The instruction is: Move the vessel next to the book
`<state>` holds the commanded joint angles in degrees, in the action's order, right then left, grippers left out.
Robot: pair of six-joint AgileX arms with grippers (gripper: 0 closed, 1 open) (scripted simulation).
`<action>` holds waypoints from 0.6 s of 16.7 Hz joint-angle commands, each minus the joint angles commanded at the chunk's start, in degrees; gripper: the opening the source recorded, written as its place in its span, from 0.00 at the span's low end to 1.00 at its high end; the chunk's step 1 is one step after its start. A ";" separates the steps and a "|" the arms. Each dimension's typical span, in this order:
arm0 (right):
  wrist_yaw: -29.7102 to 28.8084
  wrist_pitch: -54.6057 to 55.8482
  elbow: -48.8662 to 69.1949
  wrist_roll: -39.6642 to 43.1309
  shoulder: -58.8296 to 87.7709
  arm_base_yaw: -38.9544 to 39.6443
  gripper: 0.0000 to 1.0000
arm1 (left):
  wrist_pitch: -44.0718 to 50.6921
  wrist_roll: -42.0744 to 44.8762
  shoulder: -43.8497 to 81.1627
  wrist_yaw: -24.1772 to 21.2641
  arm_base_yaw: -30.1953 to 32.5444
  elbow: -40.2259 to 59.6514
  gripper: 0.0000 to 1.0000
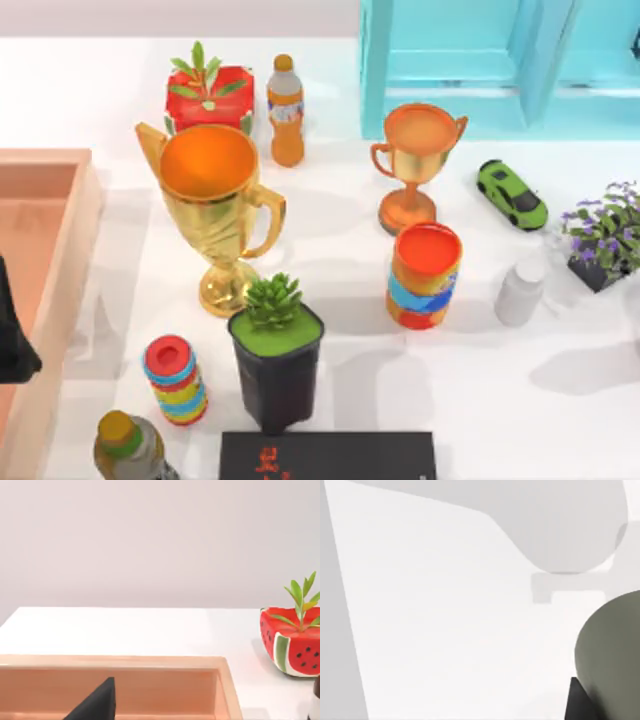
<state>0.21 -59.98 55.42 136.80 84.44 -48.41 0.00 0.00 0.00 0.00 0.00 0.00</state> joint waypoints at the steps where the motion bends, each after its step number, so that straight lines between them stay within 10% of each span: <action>1: 0.20 -0.56 1.59 -2.35 0.07 1.58 0.00 | 0.00 0.00 0.00 0.00 0.00 0.00 1.00; 10: 3.43 -7.83 20.75 -50.04 2.05 28.54 0.00 | 0.00 0.00 0.00 0.00 0.00 0.00 1.00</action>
<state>3.64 -67.80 76.17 86.77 86.48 -19.87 0.00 0.00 0.00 0.00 0.00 0.00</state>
